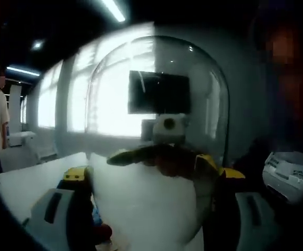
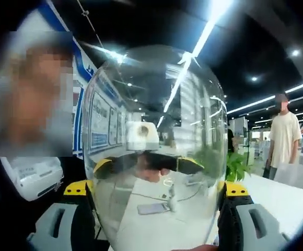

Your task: Open the cover put in the Mizone put the cover back on

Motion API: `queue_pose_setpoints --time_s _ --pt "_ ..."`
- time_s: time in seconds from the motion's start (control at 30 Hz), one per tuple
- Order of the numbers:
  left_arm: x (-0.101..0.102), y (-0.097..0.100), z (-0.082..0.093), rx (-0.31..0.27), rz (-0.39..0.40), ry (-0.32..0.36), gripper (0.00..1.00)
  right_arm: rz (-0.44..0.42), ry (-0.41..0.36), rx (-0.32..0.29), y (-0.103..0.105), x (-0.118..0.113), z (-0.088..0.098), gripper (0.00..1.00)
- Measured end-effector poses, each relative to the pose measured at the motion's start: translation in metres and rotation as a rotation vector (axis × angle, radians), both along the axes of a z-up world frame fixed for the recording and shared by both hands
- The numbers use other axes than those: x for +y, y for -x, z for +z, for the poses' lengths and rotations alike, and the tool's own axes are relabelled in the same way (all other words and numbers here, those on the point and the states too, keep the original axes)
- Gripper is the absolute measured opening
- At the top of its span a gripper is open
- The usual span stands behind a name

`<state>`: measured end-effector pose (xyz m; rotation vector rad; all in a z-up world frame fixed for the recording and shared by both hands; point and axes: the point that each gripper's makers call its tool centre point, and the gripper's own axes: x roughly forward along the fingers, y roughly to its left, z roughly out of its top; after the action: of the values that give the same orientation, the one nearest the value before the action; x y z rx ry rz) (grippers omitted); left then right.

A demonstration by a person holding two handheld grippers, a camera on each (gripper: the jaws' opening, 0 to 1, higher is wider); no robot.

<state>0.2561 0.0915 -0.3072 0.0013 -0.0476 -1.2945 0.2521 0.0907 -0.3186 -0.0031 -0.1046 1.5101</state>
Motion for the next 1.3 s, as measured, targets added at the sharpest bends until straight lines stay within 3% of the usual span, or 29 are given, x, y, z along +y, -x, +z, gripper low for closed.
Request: queue_pose_setpoints --time_s 0.23,0.73,0.97,1.1,1.3 --pt "-0.001 -0.017 0.016 -0.049 -0.006 -0.004 0.83 -0.011 -0.002 -0.048 -0.018 0.002 0.017 0.90" --pt "0.004 -0.068 0.027 -0.063 -0.005 0.025 0.84 -0.029 0.033 -0.067 -0.070 0.008 0.028 0.90" --pt "0.006 -0.097 0.034 -0.059 -0.005 0.042 0.85 -0.036 0.006 -0.053 -0.098 0.008 0.033 0.90" --pt "0.007 -0.112 0.028 -0.047 -0.009 0.047 0.85 -0.044 0.005 -0.035 -0.113 0.010 0.024 0.90" --pt "0.006 -0.129 0.004 -0.013 -0.011 0.032 0.85 -0.052 0.028 -0.009 -0.129 0.011 0.004 0.90"
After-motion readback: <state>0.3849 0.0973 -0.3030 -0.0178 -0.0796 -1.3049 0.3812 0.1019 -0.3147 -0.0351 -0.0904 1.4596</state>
